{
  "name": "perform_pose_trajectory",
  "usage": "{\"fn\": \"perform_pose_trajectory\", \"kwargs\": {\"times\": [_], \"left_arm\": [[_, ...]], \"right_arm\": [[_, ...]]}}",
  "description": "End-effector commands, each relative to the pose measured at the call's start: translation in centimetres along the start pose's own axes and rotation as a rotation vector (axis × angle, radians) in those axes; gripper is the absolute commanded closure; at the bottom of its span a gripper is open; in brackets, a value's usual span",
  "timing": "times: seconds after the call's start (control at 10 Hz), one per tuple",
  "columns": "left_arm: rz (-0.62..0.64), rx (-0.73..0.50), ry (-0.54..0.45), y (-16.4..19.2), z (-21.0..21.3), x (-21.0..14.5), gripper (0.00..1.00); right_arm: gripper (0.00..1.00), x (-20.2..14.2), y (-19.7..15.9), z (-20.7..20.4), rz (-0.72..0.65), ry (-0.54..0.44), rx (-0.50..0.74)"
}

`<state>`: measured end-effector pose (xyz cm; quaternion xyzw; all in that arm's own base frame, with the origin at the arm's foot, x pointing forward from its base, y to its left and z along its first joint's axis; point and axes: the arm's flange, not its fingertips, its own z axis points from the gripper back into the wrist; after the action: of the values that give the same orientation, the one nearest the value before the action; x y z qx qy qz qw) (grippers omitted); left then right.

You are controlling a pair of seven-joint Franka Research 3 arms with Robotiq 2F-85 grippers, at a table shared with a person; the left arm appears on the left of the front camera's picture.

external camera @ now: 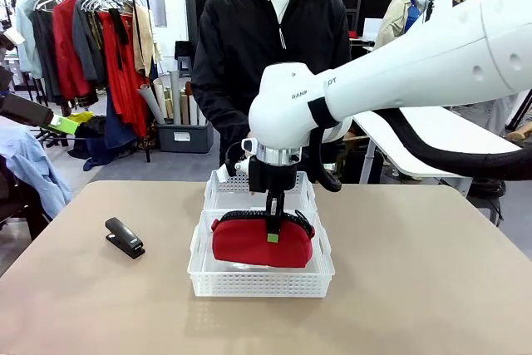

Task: Distribute items into two baskets.
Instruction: Place the picked Pencil pouch into the Organizing basket as instructed by the person.

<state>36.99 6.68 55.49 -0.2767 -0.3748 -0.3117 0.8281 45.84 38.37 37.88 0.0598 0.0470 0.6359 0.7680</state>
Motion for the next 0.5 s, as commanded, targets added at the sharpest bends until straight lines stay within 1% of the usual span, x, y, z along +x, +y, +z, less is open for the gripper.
{"fn": "perform_pose_trajectory", "kwargs": {"times": [0.0, 0.4], "left_arm": [[-0.006, 0.004, -0.01, 0.0, 0.0, 0.0, 0.0], [-0.006, 0.004, -0.01, 0.0, 0.0, 0.0, 0.0]], "right_arm": [[1.0, 0.0, -0.2, -1.5, 0.009, 0.012, -0.018], [1.0, -0.2, -0.1, -2.6, 0.028, 0.008, -0.013]]}}
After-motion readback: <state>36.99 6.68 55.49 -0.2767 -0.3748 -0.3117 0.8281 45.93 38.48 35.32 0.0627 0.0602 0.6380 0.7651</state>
